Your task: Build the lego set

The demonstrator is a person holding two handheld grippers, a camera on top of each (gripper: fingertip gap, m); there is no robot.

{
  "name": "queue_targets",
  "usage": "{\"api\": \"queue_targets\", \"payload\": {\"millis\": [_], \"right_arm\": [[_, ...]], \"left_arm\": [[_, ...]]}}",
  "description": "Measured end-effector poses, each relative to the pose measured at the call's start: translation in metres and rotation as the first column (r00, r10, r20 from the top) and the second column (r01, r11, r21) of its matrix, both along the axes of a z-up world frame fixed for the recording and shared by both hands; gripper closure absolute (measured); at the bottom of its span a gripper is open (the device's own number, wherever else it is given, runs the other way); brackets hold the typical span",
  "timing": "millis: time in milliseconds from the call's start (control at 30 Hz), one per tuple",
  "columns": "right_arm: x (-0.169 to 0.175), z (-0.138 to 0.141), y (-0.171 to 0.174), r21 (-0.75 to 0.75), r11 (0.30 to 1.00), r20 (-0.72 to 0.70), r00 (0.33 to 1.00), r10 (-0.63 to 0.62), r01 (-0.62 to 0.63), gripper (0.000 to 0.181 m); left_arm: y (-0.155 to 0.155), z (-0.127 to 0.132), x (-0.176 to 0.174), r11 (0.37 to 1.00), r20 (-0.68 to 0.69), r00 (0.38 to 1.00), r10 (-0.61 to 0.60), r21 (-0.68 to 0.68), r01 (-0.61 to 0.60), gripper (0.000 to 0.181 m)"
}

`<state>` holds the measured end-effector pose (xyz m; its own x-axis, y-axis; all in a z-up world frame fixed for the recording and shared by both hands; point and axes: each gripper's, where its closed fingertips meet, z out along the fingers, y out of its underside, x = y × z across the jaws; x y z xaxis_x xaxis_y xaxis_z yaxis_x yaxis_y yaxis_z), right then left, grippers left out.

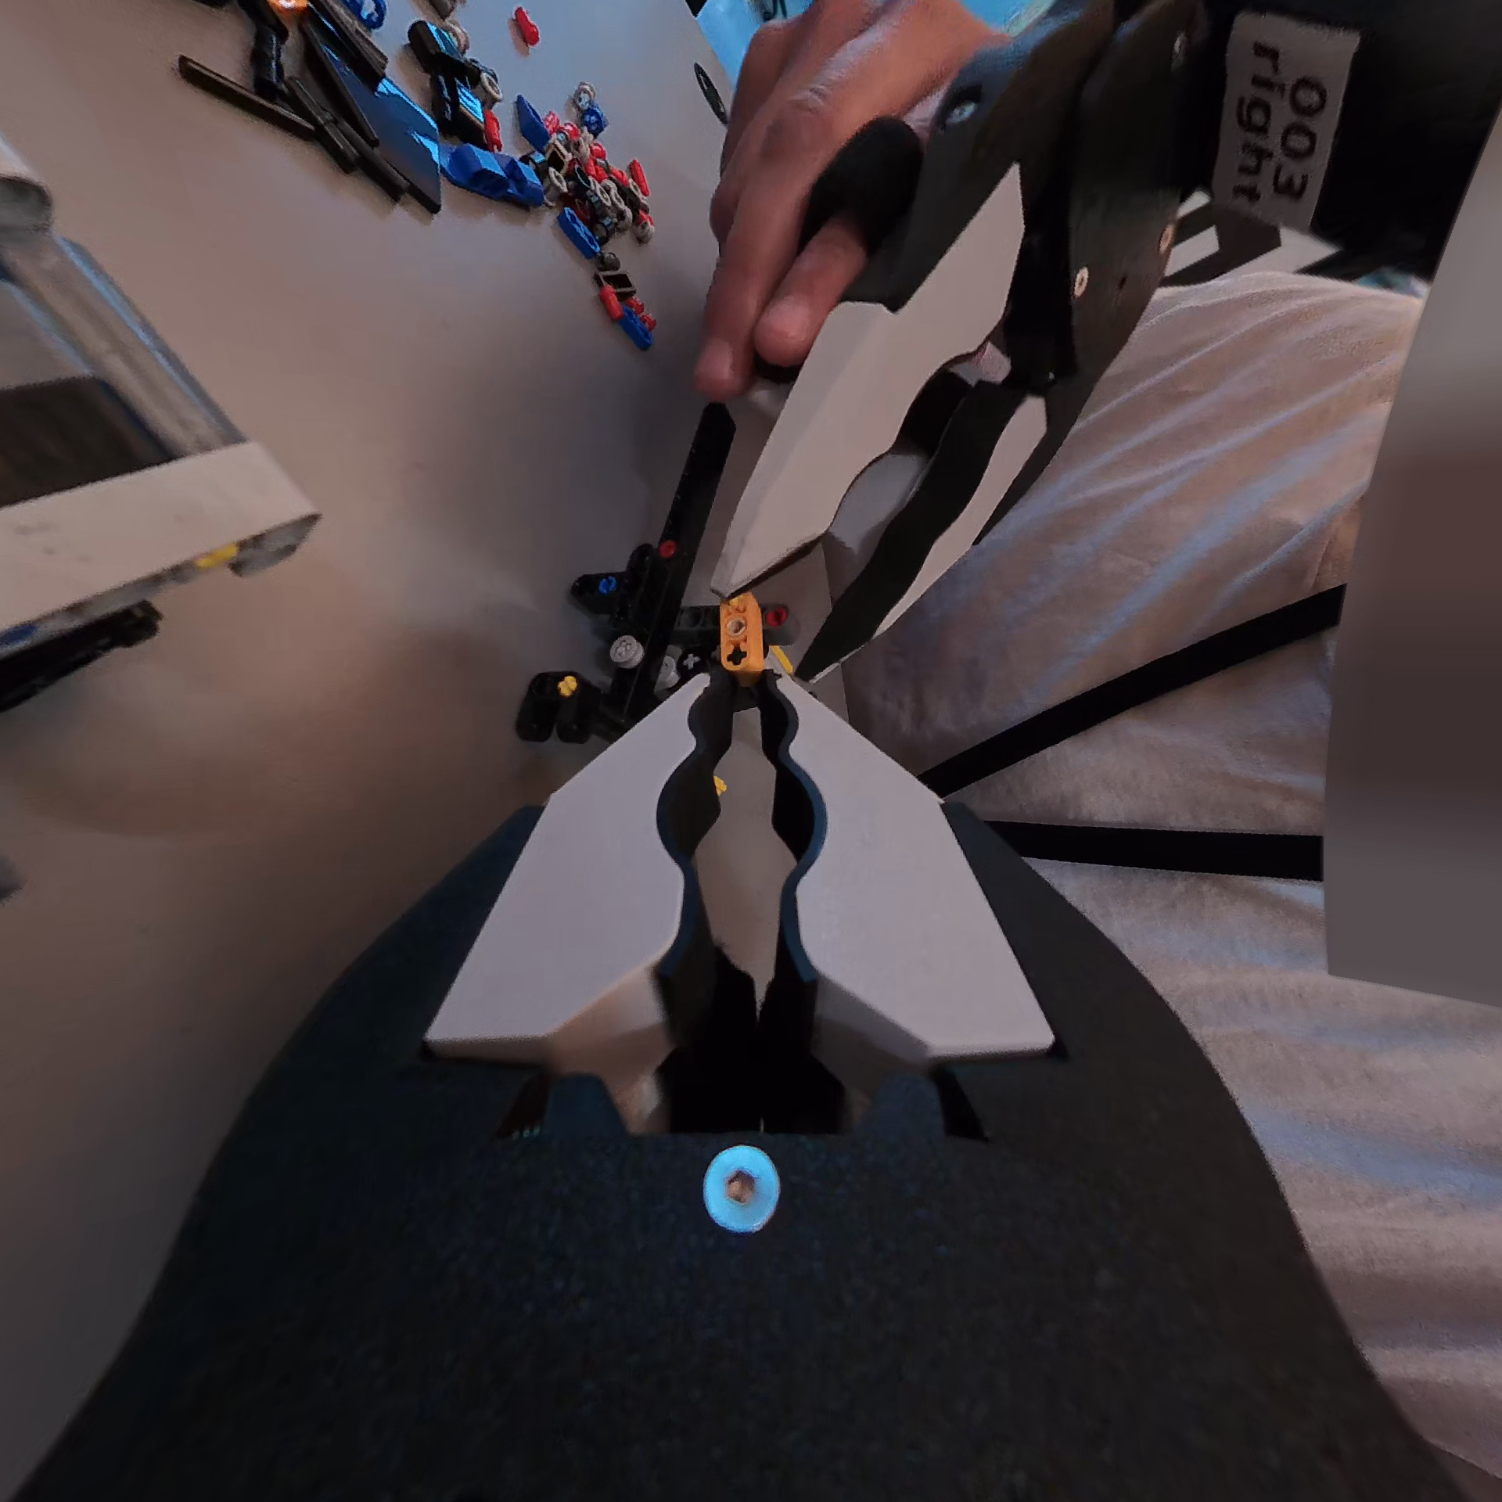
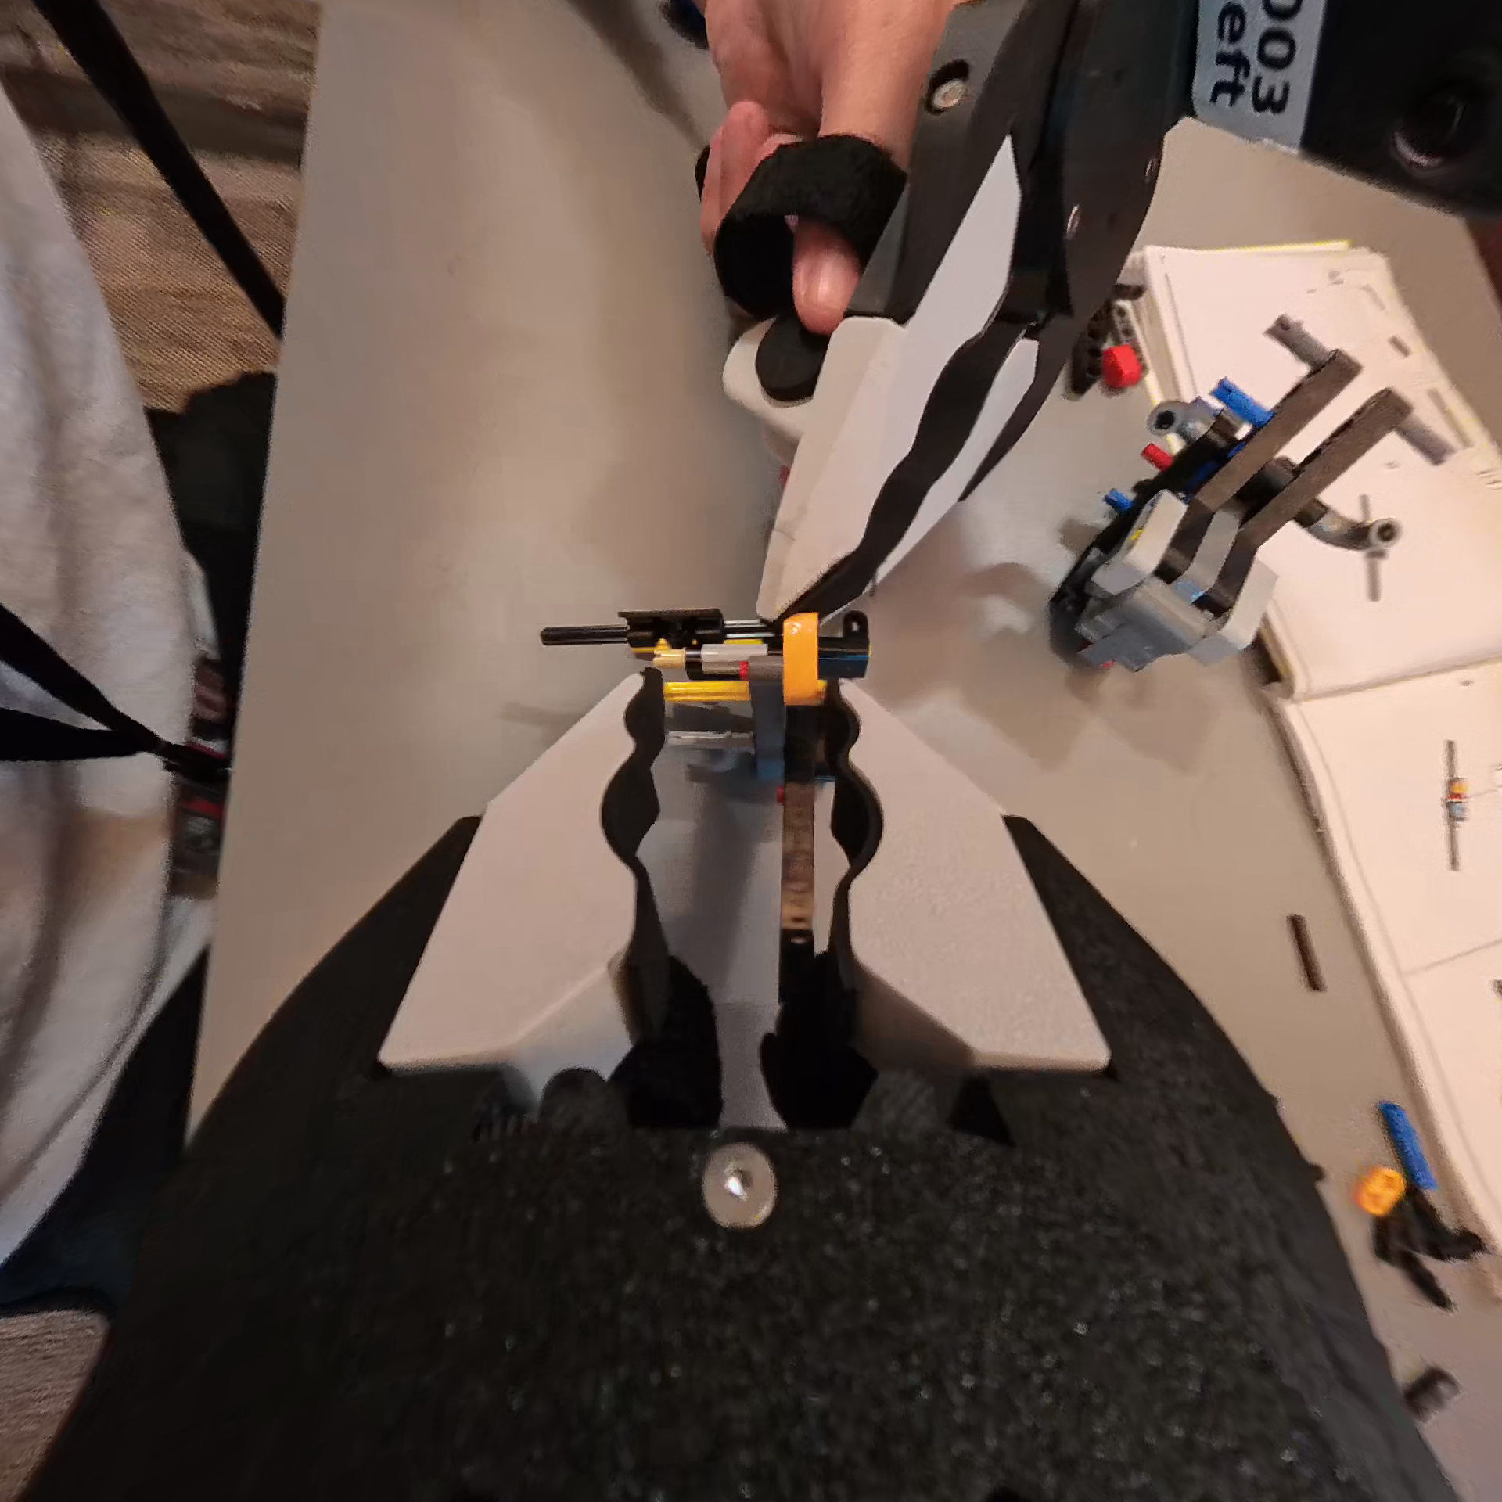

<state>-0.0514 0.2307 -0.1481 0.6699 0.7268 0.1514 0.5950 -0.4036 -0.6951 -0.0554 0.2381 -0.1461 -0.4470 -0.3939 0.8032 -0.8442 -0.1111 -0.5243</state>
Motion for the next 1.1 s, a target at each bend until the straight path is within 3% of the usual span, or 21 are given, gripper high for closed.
{"api": "queue_targets", "payload": {"millis": [167, 267, 500, 1100], "right_arm": [[0.0019, 0.0036, 0.0020, -0.061, 0.998, -0.126, 0.992, -0.015, 0.008, 0.150], [0.0057, 0.0021, 0.0059, -0.032, 0.999, -0.093, 0.995, -0.026, 0.023, 0.160], [0.0058, 0.0025, 0.0085, 0.073, 0.997, 0.020, 1.000, -0.006, 0.005, 0.162], [0.0075, 0.0010, 0.0080, 0.051, 0.999, 0.019, 1.000, -0.013, 0.012, 0.163]], "left_arm": [[0.0001, 0.0000, -0.0001, 1.000, 0.000, 1.000, 0.001, 0.000, -0.001, 0.176], [-0.0002, -0.0001, 0.0000, 1.000, 0.003, 1.000, 0.001, 0.002, -0.001, 0.176], [-0.0002, -0.0003, 0.0004, 1.000, 0.004, 1.000, 0.004, 0.003, -0.004, 0.176], [-0.0006, -0.0011, 0.0012, 1.000, 0.010, 1.000, 0.008, 0.013, -0.009, 0.176]]}}
